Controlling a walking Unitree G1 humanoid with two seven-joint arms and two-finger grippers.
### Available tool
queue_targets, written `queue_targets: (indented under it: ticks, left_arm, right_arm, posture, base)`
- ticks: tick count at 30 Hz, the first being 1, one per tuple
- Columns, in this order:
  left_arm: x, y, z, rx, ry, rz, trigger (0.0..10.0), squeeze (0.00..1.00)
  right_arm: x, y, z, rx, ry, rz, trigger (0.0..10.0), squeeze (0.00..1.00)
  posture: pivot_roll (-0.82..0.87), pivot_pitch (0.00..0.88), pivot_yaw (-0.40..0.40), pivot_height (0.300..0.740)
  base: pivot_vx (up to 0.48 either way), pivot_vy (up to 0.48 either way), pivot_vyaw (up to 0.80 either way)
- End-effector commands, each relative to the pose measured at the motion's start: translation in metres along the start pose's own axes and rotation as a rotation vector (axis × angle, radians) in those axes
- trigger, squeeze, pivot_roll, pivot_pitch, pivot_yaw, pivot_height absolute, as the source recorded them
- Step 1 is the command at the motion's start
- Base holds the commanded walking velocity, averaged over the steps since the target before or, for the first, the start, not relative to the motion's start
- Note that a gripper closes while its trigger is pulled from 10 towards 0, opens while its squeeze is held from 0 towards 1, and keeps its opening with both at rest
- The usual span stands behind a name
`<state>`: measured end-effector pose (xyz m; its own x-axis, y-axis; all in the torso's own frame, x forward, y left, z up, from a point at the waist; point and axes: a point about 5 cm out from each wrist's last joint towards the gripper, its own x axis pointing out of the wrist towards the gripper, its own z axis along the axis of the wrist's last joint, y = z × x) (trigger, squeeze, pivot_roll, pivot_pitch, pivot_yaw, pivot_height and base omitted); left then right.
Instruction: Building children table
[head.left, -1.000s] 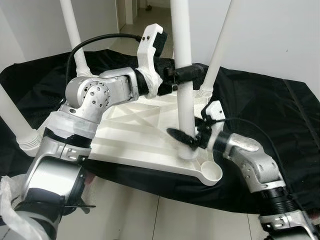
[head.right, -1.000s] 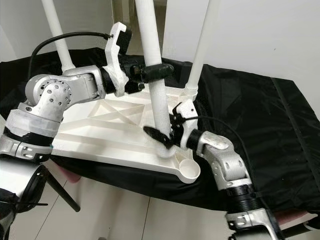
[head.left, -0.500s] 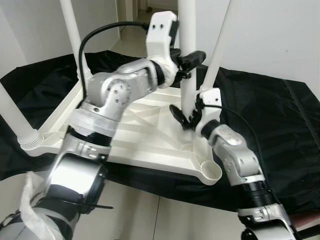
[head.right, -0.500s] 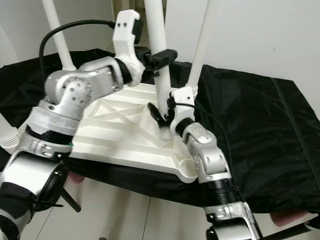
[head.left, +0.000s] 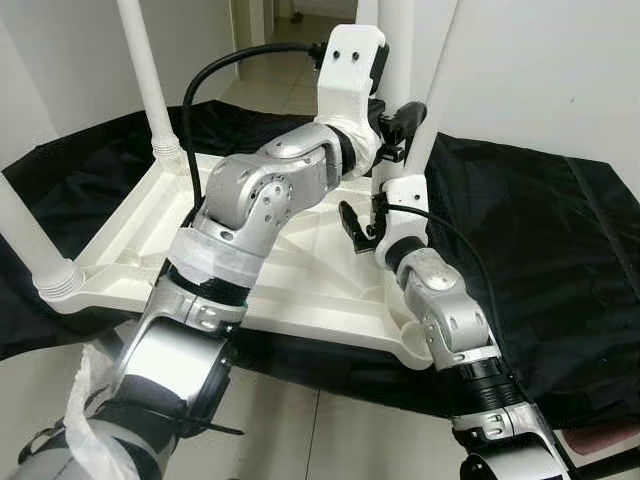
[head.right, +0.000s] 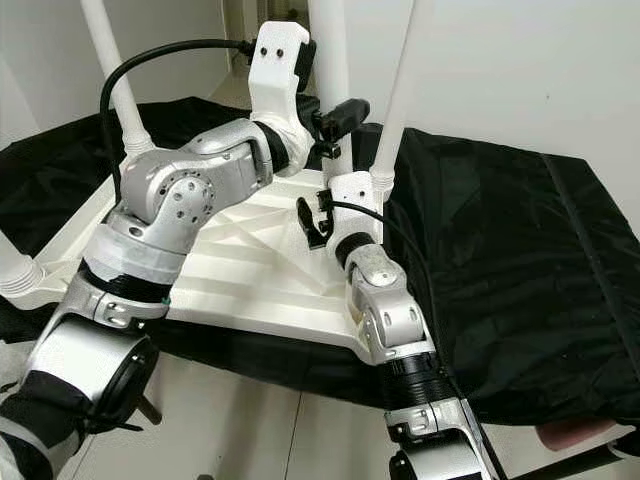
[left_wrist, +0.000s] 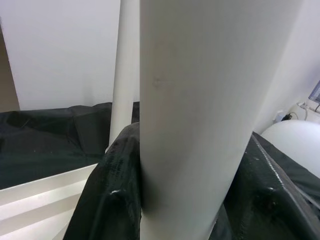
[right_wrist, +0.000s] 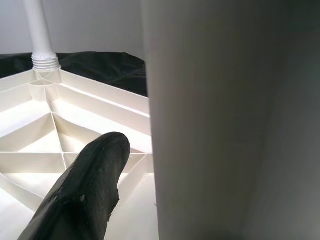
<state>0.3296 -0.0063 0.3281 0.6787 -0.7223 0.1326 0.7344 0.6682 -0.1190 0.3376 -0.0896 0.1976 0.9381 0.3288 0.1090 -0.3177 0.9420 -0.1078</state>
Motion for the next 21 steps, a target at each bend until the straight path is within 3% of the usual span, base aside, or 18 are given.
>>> queue_targets:
  ticks: [1,3,5,6,7,8,10,21]
  left_arm:
    - [0.0023,-0.0210,0.0077,-0.014,-0.044,-0.101,10.0,0.00]
    - [0.0024,-0.0216,0.0078,-0.014,-0.047,-0.099,10.0,0.00]
    - [0.0023,-0.0220,0.0079,-0.013,-0.049,-0.100,10.0,0.00]
    - [0.0024,-0.0223,0.0080,-0.013,-0.051,-0.100,10.0,0.00]
    - [0.0024,-0.0223,0.0080,-0.013,-0.051,-0.100,10.0,0.00]
    - [0.0026,-0.0228,0.0080,-0.012,-0.052,-0.102,10.0,0.00]
    - [0.0031,-0.0234,0.0081,-0.007,-0.055,-0.104,10.0,0.00]
    - [0.0029,-0.0274,0.0060,0.034,-0.074,-0.122,10.0,0.00]
  right_arm:
    - [0.0044,0.0115,0.0038,-0.019,-0.013,0.049,9.9,0.00]
    - [0.0039,0.0105,0.0030,-0.033,-0.011,0.045,8.0,0.00]
    - [0.0028,0.0099,0.0018,-0.052,-0.005,0.050,7.4,0.00]
    - [0.0019,0.0093,0.0005,-0.070,0.002,0.055,5.8,0.00]
    - [0.0019,0.0093,0.0005,-0.070,0.002,0.055,5.8,0.00]
    - [0.0010,0.0088,-0.0008,-0.075,0.008,0.060,2.9,0.00]
    - [0.0000,0.0078,-0.0023,-0.083,0.014,0.062,0.0,0.00]
    - [-0.0011,0.0044,-0.0010,-0.037,0.006,0.030,0.0,0.00]
  posture:
    - [-0.01,0.000,-0.029,0.740]
    - [-0.01,0.000,-0.029,0.740]
    - [-0.02,0.000,-0.027,0.740]
    - [-0.02,0.000,-0.027,0.740]
    - [-0.02,0.000,-0.027,0.740]
    - [-0.02,0.000,-0.027,0.740]
    - [-0.02,0.000,-0.027,0.740]
    - [-0.02,0.000,-0.029,0.740]
  base:
    - [0.000,0.000,0.00]
    - [0.000,0.000,0.00]
    - [0.000,0.000,0.00]
    - [0.000,0.000,0.00]
    - [0.000,0.000,0.00]
    - [0.000,0.000,0.00]
    - [0.000,0.000,0.00]
    - [0.000,0.000,0.00]
